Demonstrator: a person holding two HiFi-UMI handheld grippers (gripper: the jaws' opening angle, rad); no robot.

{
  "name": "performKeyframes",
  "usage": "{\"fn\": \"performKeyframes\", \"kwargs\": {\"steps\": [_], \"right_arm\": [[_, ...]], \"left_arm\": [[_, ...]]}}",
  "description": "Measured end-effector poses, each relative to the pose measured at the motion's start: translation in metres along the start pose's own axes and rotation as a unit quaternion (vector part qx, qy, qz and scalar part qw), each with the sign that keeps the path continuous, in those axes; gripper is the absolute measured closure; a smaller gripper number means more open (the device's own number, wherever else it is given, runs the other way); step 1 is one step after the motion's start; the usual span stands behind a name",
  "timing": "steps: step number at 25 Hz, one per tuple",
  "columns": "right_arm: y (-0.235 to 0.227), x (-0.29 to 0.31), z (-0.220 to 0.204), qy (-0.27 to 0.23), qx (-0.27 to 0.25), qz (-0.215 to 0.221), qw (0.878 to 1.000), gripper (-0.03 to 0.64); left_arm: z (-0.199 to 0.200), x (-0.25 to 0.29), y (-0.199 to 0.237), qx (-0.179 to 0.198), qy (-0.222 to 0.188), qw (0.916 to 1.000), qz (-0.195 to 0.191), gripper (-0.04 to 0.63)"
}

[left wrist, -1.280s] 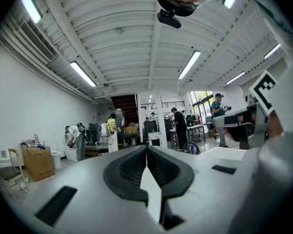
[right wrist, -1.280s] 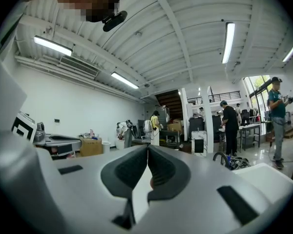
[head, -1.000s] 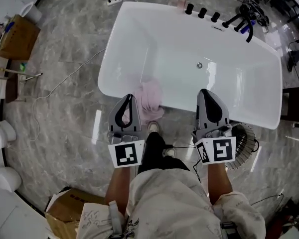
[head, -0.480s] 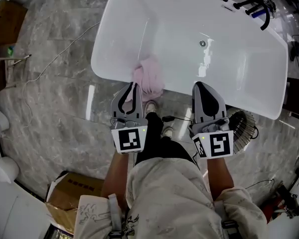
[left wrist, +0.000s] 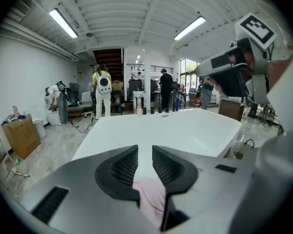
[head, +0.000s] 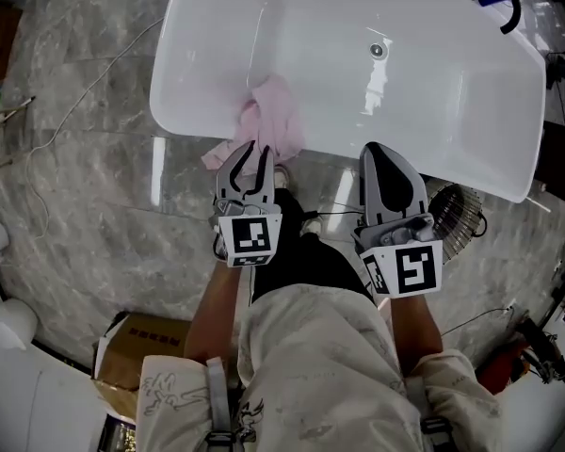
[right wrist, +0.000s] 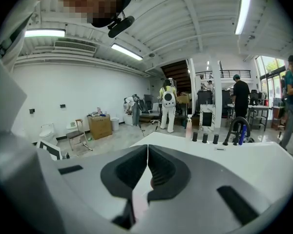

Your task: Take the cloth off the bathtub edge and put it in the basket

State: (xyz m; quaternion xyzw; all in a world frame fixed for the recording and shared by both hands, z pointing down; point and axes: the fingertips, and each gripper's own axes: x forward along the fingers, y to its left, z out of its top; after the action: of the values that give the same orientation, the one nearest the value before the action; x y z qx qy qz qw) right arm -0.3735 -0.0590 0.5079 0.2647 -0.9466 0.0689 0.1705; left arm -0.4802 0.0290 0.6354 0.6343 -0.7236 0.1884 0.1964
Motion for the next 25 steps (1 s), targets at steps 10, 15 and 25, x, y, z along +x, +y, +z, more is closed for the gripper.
{"fn": "performKeyframes", "kwargs": {"steps": [10, 15, 25], "right_arm": [[-0.003, 0.011, -0.019, 0.023, 0.012, -0.012, 1.0, 0.627], [-0.009, 0.014, -0.024, 0.029, 0.016, -0.017, 0.999, 0.627], [-0.023, 0.023, -0.028, 0.036, 0.028, -0.035, 0.998, 0.627]], "left_arm": [[-0.084, 0.043, -0.018, 0.077, 0.112, 0.9886, -0.064, 0.392], [-0.114, 0.062, -0.028, 0.14, 0.156, 0.9735, -0.092, 0.341], [-0.164, 0.099, -0.042, 0.276, 0.25, 0.9157, -0.152, 0.242]]}}
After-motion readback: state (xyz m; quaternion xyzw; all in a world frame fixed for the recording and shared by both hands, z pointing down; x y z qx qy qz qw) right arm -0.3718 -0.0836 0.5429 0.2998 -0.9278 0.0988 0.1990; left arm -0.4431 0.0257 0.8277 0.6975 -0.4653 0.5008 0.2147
